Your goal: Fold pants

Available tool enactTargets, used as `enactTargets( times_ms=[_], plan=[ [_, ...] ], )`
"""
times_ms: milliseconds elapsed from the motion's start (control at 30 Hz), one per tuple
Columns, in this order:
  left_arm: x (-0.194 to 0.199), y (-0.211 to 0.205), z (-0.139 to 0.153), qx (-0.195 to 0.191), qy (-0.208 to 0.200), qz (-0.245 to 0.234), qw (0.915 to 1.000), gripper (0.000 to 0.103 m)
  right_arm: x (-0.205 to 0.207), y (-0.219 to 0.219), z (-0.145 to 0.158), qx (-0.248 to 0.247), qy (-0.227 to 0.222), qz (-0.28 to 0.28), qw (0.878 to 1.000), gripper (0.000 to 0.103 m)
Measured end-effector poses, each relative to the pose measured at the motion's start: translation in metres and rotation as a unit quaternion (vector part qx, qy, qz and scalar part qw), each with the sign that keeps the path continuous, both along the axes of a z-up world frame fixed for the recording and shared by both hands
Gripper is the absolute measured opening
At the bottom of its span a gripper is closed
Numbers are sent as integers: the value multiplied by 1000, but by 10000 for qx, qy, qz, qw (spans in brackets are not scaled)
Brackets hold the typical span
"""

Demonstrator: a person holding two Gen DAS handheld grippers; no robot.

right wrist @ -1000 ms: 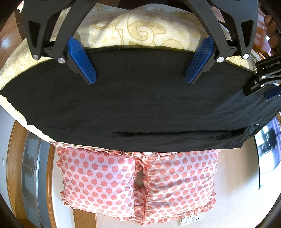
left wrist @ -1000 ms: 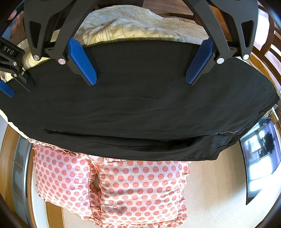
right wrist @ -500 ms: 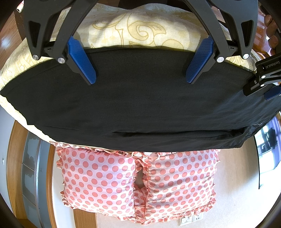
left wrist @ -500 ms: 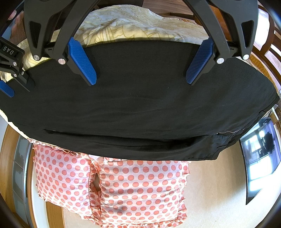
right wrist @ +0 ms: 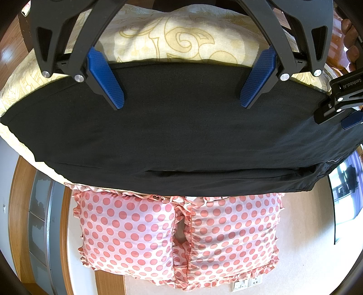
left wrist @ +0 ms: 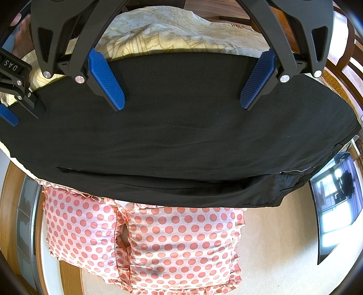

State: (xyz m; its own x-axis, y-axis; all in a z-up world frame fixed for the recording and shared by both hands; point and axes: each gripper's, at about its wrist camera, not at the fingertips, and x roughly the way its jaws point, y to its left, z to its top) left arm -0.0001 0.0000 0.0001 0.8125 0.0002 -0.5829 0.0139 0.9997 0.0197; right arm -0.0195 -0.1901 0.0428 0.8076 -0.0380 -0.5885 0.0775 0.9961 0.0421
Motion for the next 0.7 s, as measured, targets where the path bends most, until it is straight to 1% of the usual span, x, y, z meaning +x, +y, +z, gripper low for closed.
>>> enactTargets(
  times_ms=[100,233,333,367,400,467,500,567,633,700],
  plan=[
    [0,0,0,3,3,-2,10000,101,0,-1,1,14,15,-4,10000,102],
    [1,0,0,8,60,-18,10000,101,2,-4,-9,23,94,74,9999,102],
    [5,2,2,13,156,-76,9998,101,13,-14,-2,138,324,433,9984,102],
    [5,2,4,14,176,-93,9998,101,18,-20,2,225,363,495,9979,102],
    [7,4,5,9,239,-147,9996,101,20,-29,8,314,306,508,9977,102],
    [9,5,6,-7,287,-193,9994,101,31,-58,25,318,74,253,9991,102],
    [11,8,10,-30,263,-191,9995,101,41,-79,37,319,-58,36,9995,102],
    [9,11,14,-102,123,-168,9997,101,61,-110,55,382,-150,-357,9985,102],
    [10,15,21,-265,-30,-212,9994,101,95,-149,70,500,-11,-870,9949,102],
    [12,18,25,-419,-117,-257,9987,101,139,-190,70,561,392,-1507,9862,102]
  ],
)
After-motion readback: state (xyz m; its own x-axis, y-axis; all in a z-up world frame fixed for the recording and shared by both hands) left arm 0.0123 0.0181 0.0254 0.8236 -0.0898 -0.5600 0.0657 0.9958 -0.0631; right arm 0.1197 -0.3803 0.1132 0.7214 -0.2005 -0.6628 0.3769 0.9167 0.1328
